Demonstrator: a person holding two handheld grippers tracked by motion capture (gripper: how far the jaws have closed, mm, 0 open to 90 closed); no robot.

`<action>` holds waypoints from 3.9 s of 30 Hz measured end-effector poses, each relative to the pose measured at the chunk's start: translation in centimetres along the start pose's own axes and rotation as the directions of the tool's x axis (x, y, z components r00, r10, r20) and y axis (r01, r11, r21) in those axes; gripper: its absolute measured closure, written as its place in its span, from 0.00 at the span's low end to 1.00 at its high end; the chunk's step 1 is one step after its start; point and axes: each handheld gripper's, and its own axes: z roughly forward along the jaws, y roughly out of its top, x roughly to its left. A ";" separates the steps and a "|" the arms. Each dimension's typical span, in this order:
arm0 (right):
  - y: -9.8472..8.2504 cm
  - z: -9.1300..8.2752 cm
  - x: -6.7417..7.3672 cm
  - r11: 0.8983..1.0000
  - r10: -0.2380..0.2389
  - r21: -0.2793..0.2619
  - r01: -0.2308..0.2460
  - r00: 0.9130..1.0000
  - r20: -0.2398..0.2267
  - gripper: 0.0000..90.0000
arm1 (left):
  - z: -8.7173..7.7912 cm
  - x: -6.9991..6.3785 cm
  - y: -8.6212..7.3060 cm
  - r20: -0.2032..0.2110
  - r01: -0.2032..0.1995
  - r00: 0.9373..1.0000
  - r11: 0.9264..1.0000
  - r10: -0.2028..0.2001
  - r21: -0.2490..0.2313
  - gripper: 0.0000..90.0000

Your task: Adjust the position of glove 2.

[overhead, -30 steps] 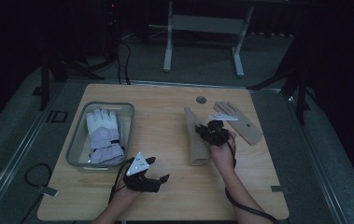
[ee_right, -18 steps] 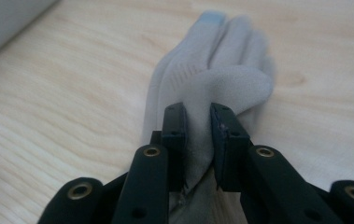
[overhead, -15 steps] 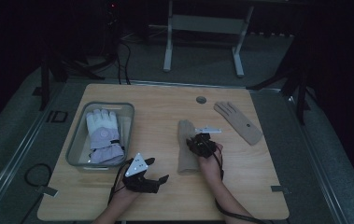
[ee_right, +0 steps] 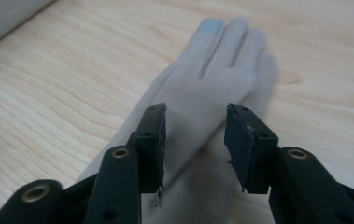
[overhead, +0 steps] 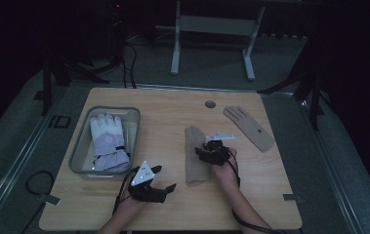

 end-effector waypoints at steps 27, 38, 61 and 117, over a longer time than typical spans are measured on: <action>0.3 -7.0 -16.1 0.996 -0.021 -0.077 0.035 0.985 0.171 0.60 | 0.3 -0.3 -0.3 0.003 -0.027 1.000 1.000 0.027 0.004 0.17; 0.1 -5.5 -20.5 0.997 0.055 -0.055 -0.045 0.980 0.192 0.59 | 0.3 -0.4 -0.3 0.015 -0.020 1.000 1.000 0.020 -0.006 0.17; -0.1 -0.6 -22.6 0.999 0.011 0.047 -0.022 0.974 0.225 0.54 | 0.2 -0.1 -0.5 0.005 -0.002 1.000 1.000 0.002 0.002 0.17; -8.2 -8.8 -11.9 0.911 0.407 -0.090 -0.402 0.849 0.337 0.85 | 0.3 -0.8 0.1 0.010 -0.048 0.999 0.999 0.048 -0.017 0.17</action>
